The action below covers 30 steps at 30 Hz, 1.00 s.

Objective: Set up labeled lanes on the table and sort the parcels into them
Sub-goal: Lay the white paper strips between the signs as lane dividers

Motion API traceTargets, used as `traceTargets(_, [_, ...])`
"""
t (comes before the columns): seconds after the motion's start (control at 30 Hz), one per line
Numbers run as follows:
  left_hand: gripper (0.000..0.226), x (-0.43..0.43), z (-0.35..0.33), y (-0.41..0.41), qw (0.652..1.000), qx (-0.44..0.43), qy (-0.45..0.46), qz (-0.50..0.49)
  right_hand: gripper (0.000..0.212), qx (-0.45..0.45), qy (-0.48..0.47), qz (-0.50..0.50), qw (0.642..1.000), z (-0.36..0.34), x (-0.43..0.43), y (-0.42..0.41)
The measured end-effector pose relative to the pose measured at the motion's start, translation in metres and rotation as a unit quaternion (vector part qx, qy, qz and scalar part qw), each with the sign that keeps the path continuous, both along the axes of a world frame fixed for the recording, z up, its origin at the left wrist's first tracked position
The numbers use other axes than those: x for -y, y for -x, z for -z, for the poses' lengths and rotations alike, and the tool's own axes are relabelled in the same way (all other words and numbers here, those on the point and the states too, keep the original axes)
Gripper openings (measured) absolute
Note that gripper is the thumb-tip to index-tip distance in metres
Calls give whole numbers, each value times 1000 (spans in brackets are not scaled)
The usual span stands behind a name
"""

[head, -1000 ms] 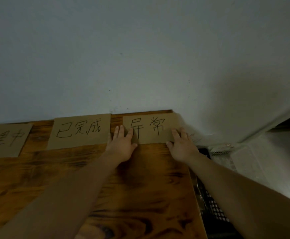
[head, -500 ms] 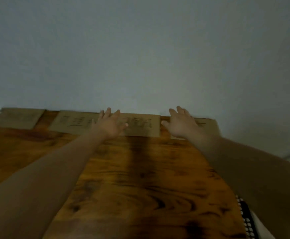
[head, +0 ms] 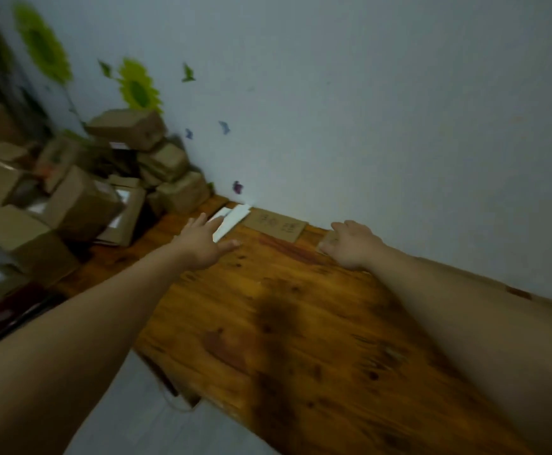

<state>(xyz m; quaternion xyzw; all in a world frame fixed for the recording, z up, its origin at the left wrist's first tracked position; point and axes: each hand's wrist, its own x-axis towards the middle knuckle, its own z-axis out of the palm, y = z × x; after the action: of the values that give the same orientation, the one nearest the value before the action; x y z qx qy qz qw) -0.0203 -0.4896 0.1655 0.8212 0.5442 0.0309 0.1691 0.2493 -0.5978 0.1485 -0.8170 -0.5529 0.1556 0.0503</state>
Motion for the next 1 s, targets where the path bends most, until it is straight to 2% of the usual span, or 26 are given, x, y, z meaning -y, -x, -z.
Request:
traceTargets(0.1, [79,-26,0,68,999,28,19,-42,75,12,-12,-48,999,-6,-42,60])
traceTargets(0.23, [81,-68,13,137,994,23,50,-92,76,0,-14,-109,994,10,-97,124])
traceTargets(0.43, [77,-135,51,184,987,27,114,-113,69,-66,0,-136,989,60,-189,183])
traceTargets(0.57, [65,-168,88,195,989,-24,130,-66,73,-69,56,-123,988,99,-225,213])
traceTargets(0.67, [65,-192,123,198,985,-28,162,-50,74,-70,98,-116,986,126,-241,233])
traceTargets(0.77, [69,-215,160,198,982,-59,177,-3,73,-108,114,-74,985,150,-250,255])
traceTargets(0.9, [65,-243,197,200,975,-77,192,80,43,-155,84,3,984,174,-245,293])
traceTargets(0.93, [64,-245,203,201,974,-80,187,99,40,-155,87,19,984,179,-243,303])
traceTargets(1.0, [64,-249,215,204,972,-113,146,145,46,-168,110,58,978,190,-239,330])
